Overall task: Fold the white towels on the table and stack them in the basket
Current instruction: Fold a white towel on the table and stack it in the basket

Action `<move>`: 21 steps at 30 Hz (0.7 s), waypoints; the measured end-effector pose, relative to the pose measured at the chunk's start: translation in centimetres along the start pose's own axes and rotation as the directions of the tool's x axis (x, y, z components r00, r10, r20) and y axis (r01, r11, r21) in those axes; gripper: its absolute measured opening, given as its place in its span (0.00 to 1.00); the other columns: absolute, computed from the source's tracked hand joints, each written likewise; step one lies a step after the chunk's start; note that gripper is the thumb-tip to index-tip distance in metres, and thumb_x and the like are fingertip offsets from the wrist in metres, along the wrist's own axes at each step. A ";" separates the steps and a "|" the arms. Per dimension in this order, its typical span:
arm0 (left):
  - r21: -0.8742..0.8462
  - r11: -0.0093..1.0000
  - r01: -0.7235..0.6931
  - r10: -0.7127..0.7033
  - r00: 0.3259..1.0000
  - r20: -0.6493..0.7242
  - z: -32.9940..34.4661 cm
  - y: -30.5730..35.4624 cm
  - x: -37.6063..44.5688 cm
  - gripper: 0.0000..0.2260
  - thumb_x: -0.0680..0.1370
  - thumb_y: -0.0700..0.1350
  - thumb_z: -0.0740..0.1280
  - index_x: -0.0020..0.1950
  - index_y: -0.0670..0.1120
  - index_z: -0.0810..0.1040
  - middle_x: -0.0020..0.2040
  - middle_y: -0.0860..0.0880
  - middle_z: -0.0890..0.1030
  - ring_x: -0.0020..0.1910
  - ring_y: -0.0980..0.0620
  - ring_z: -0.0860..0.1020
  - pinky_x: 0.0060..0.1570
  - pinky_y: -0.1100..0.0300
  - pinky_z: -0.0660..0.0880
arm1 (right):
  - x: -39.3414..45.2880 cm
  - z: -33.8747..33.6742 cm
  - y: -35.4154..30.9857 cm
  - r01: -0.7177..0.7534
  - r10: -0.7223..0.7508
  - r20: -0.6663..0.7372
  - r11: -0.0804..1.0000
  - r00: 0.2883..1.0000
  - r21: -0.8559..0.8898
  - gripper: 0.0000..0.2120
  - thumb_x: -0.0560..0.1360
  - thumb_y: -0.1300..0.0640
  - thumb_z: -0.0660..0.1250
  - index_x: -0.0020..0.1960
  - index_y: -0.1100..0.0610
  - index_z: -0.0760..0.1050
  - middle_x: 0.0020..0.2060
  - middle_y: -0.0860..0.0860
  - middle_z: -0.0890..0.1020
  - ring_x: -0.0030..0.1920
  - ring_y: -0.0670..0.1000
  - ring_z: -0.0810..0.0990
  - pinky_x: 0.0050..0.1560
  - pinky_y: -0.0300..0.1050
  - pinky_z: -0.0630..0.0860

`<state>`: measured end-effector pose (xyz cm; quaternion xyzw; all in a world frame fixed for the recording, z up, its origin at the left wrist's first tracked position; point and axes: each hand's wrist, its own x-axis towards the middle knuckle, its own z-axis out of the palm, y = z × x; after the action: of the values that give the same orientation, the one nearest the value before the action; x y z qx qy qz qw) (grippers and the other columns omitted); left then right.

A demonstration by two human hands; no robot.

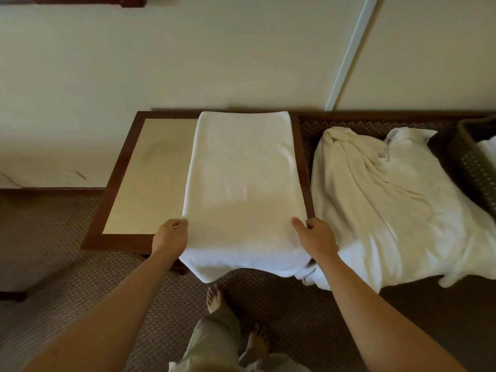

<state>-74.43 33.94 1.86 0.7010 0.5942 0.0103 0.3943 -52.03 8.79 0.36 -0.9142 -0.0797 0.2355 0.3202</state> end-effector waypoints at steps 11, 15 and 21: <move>-0.165 0.983 0.074 -0.069 0.997 0.037 -0.7 1.9 3.6 0.28 0.85 0.61 0.56 0.47 0.38 0.81 0.41 0.40 0.82 0.40 0.40 0.79 0.41 0.49 0.77 | 1.7 0.5 -1.1 0.038 -0.036 -0.052 0.999 0.998 0.034 0.20 0.80 0.40 0.63 0.35 0.50 0.68 0.31 0.46 0.75 0.36 0.51 0.76 0.47 0.53 0.74; 0.055 0.988 -0.146 0.149 0.988 -0.047 0.3 1.9 3.6 0.20 0.86 0.57 0.55 0.47 0.43 0.74 0.41 0.45 0.78 0.40 0.45 0.76 0.36 0.52 0.70 | 1.4 1.3 -0.8 0.097 -0.084 -0.205 0.994 0.975 0.054 0.15 0.83 0.47 0.62 0.39 0.51 0.71 0.33 0.46 0.77 0.36 0.50 0.77 0.43 0.52 0.75; 0.317 0.921 -0.226 0.303 0.928 -0.216 2.4 -0.5 3.2 0.16 0.85 0.58 0.53 0.49 0.46 0.69 0.42 0.47 0.77 0.36 0.45 0.75 0.33 0.53 0.71 | 0.9 3.0 -1.2 -0.015 -0.002 -0.321 0.999 0.947 -0.050 0.08 0.83 0.51 0.61 0.46 0.51 0.73 0.39 0.49 0.79 0.45 0.58 0.79 0.50 0.58 0.78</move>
<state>-72.72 35.31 -1.52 0.8174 0.5350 0.0699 0.2016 -52.69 11.64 -1.27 -0.9485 -0.0296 0.0825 0.3044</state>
